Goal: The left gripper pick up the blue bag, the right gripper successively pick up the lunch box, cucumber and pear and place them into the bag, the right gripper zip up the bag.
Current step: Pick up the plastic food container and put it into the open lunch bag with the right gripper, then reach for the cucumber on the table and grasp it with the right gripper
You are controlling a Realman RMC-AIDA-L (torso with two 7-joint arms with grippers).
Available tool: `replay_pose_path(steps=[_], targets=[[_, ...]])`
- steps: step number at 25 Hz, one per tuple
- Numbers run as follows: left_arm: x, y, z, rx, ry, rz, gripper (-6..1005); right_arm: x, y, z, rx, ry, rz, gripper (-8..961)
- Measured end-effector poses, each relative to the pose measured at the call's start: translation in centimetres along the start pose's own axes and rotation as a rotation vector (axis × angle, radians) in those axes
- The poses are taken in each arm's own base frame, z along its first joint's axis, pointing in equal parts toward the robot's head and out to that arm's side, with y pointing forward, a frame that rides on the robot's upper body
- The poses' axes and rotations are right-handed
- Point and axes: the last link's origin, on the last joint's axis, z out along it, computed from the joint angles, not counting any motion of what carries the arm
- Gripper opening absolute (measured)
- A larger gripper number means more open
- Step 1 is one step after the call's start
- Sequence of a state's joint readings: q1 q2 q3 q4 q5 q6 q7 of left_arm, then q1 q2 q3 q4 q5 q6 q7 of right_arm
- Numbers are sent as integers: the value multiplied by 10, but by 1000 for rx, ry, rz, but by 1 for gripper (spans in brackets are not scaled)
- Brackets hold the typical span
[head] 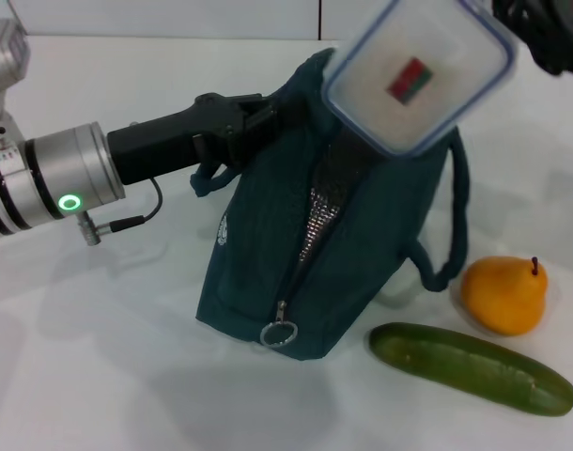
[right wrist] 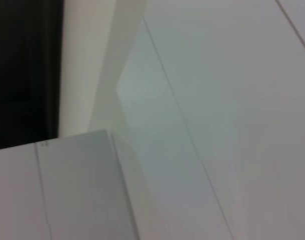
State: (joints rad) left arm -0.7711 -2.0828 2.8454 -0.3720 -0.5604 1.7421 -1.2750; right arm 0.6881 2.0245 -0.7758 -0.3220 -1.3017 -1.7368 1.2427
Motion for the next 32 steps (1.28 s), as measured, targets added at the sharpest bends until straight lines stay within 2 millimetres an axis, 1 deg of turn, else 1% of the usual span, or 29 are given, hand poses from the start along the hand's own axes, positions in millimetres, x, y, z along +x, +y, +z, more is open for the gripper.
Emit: replay_pose_path(steps=[2, 4, 7, 12, 15, 17, 28, 31, 32], targets=[[0, 0, 0, 1, 0, 0, 56, 5, 1, -12, 23, 16, 6, 140], [0, 0, -1, 4, 0, 0, 57, 9, 3, -18, 34, 32, 7, 142], [-1, 0, -2, 4, -2, 0, 58, 18, 3, -21, 40, 88, 13, 144], [0, 0, 1, -4, -3, 1, 59, 36, 8, -6, -10, 208, 29, 148], [0, 0, 2, -6, -3, 1, 60, 43, 8, 6, -37, 257, 29, 151], [0, 0, 2, -6, -4, 1, 61, 46, 8, 10, -38, 274, 31, 152], [-2, -2, 1, 17, -11, 1, 64, 41, 6, 14, -57, 286, 14, 161], [-3, -2, 1, 17, -10, -1, 65, 35, 9, 15, -98, 330, -23, 391], [-3, -2, 1, 17, -10, -2, 66, 32, 10, 14, -108, 356, -26, 410]])
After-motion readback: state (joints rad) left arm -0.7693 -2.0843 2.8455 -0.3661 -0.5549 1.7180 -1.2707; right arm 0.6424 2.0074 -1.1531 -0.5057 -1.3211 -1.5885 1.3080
